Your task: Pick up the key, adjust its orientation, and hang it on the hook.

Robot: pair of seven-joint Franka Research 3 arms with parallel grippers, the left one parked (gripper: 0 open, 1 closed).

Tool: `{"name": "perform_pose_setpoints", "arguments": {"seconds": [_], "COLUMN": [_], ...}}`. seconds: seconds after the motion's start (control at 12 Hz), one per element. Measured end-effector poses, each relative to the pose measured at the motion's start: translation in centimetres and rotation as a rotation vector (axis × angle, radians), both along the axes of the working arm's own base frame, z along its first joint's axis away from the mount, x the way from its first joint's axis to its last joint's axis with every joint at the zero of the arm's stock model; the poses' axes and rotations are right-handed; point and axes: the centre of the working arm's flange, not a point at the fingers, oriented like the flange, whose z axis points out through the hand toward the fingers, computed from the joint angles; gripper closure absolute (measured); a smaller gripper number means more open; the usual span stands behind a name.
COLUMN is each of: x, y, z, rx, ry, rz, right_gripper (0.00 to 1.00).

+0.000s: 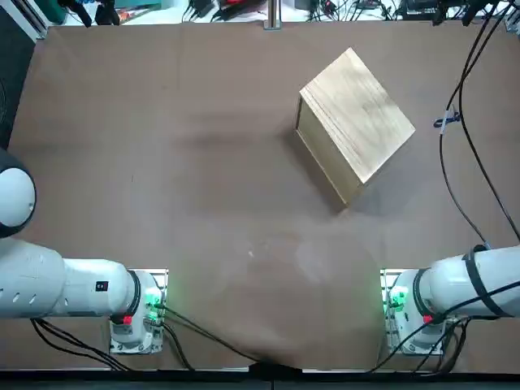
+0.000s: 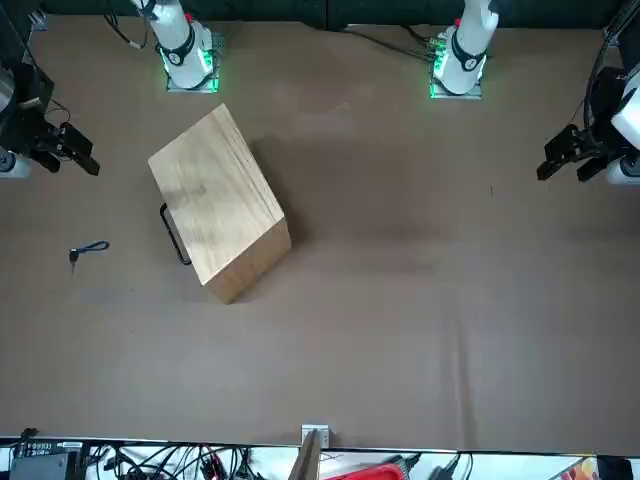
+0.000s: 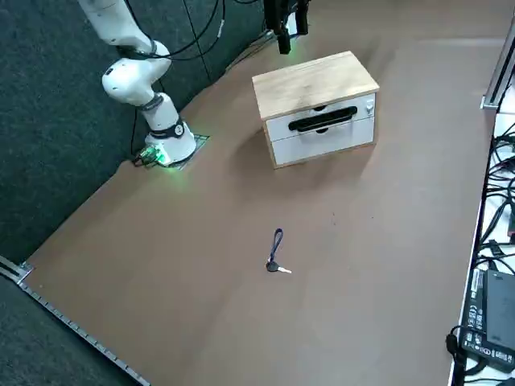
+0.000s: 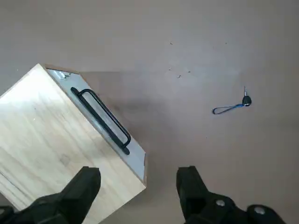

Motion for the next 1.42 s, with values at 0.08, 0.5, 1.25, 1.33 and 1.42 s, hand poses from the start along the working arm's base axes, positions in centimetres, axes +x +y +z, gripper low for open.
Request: {"name": "perform_pose_setpoints", "arguments": {"seconds": [0.08,0.5,1.25,1.33,1.42], "x": [0.00,0.00,0.08,0.16,0.30], "y": [0.00,0.00,-0.26,-0.45,-0.70], "z": [0.00,0.00,-0.16,-0.34,-0.62], "rx": [0.000,0.000,0.000,0.000,0.001], "ry": [0.000,0.000,0.003,0.006,0.010], "rz": [0.000,0.000,-0.019,-0.034,-0.059], "right_gripper": [0.00,0.00,0.00,0.00,0.00]}}
